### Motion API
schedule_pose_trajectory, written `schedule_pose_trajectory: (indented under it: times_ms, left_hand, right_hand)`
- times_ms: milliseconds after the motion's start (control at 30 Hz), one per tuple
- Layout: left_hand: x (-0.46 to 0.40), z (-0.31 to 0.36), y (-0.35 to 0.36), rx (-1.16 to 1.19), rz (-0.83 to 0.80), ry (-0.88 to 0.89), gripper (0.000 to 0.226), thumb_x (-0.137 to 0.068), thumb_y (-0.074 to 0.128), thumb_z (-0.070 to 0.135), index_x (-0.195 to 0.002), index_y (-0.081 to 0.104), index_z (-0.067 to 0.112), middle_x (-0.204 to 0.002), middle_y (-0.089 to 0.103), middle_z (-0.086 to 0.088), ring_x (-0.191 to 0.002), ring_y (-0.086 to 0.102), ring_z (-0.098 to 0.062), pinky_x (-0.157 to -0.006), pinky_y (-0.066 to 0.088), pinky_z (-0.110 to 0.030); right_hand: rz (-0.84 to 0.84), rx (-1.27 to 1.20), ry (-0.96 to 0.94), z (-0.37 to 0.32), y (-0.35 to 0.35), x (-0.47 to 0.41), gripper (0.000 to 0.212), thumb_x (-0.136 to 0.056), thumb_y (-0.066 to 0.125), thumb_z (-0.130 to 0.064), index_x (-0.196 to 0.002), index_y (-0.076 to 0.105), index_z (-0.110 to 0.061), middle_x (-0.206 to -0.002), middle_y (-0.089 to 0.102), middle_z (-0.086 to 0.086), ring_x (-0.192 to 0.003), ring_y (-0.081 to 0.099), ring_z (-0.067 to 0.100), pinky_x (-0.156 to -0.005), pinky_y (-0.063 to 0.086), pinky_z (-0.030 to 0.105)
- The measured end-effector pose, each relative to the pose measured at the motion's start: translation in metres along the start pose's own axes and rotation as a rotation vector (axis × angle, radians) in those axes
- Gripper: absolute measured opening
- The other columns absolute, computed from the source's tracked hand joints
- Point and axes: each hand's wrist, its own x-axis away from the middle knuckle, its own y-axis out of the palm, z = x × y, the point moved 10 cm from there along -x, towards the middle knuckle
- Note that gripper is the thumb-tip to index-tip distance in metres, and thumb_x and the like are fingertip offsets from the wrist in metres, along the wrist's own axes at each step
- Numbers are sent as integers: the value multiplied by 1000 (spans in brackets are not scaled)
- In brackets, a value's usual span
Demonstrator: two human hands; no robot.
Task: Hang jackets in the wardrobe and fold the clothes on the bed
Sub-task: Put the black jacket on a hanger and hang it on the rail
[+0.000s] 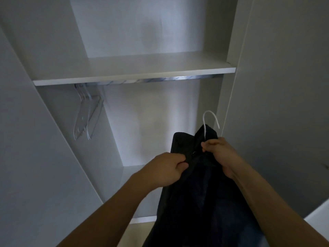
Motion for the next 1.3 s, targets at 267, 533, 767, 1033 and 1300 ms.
schedule_pose_trajectory:
  times_ms: [267, 533, 767, 1033, 1300]
  left_hand:
    - [13, -19, -20, -125, -171, -105, 30, -100, 46, 23, -71, 46, 18, -76, 49, 1, -72, 50, -12, -70, 42, -28]
    - [3, -18, 7, 293, 126, -133, 17, -90, 41, 3, -103, 51, 5, -91, 63, -17, -81, 62, -30, -73, 54, -45]
    - [16, -19, -14, 250, 408, -32, 20, -85, 39, -6, -87, 52, 9, -70, 57, -11, -65, 58, -25, -64, 52, -49]
    - [15, -17, -17, 104, 434, -7, 20, -85, 42, -3, -93, 59, 5, -75, 58, -2, -67, 57, -18, -63, 51, -38]
    - [19, -37, -10, 282, 416, -98, 35, -87, 40, -7, -75, 49, 24, -66, 52, 5, -60, 51, -9, -56, 41, -21]
  right_hand:
    - [-66, -119, -18, -25, 11, 7, 26, -98, 55, -22, -78, 66, -10, -73, 68, 5, -67, 64, 15, -62, 50, 24]
    - [-460, -150, 16, -33, 64, 46, 19, -87, 63, -15, -69, 66, -14, -73, 66, 4, -70, 64, 15, -57, 51, 22]
    - [-308, 60, 21, -21, 43, 39, 15, -90, 65, -29, -86, 56, -17, -81, 61, 3, -76, 58, 14, -58, 44, 26]
    - [-50, 103, 20, -10, 36, 30, 38, -85, 63, -51, -86, 41, -20, -79, 53, 2, -69, 53, 14, -65, 46, 30]
    - [81, 400, -233, -29, 27, 16, 35, -100, 46, -33, -74, 50, -11, -69, 51, 3, -64, 48, 14, -62, 37, 31]
